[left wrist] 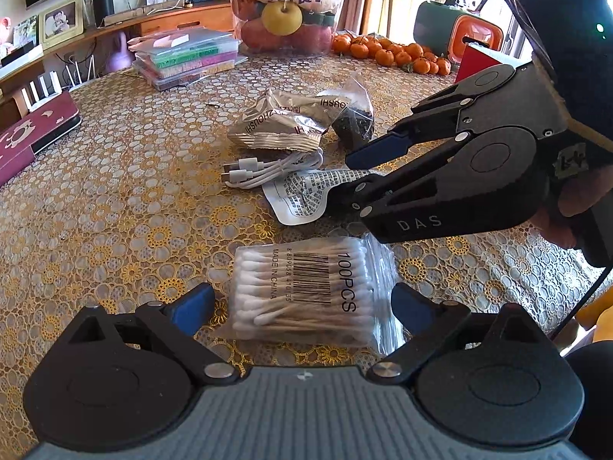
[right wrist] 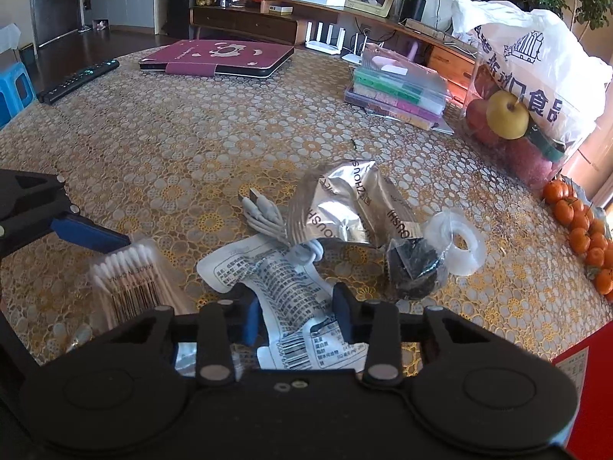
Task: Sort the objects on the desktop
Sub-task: 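Grasp the cotton swab pack with the left tool while the right tool grasps the white sachet, then lift and carry the swab pack and sachet over the red shoebox with both tools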
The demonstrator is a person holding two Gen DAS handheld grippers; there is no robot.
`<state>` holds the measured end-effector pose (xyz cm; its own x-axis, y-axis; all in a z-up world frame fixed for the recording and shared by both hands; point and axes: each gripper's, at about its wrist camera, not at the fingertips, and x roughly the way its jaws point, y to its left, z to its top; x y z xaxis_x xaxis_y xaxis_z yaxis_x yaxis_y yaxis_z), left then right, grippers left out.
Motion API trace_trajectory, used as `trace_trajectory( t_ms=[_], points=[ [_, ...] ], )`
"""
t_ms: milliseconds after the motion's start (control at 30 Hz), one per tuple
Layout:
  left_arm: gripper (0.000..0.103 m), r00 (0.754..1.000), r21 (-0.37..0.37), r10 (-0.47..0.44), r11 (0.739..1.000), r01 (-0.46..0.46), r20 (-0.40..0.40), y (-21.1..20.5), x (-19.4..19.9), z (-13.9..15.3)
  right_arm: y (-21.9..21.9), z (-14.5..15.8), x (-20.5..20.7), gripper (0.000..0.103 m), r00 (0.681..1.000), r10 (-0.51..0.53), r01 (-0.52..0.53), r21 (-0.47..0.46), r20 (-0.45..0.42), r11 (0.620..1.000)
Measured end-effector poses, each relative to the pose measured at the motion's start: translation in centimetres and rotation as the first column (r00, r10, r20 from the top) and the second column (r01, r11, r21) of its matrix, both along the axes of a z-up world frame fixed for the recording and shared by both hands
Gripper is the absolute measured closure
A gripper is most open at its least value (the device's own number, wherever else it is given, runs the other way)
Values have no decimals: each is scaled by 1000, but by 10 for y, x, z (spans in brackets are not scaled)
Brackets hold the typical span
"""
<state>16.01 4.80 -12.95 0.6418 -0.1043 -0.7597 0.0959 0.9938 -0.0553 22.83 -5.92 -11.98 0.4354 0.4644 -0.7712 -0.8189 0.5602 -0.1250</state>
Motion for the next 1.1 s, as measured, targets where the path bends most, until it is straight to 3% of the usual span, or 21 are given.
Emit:
trace_trajectory(
  t_ms=[67, 333, 1100],
  points=[
    [8, 1000, 4, 8, 1000, -8, 4, 0, 0, 0, 1, 0, -4, 66, 1000, 6, -6, -14, 16, 1000],
    [32, 999, 32, 31, 999, -32, 23, 1, 0, 3, -6, 7, -10, 77, 999, -21, 22, -12, 36, 1000],
    [33, 998, 7, 17, 1000, -18, 66, -12, -22, 37, -52, 44, -58, 81, 997, -73, 72, 44, 20, 996]
  ],
)
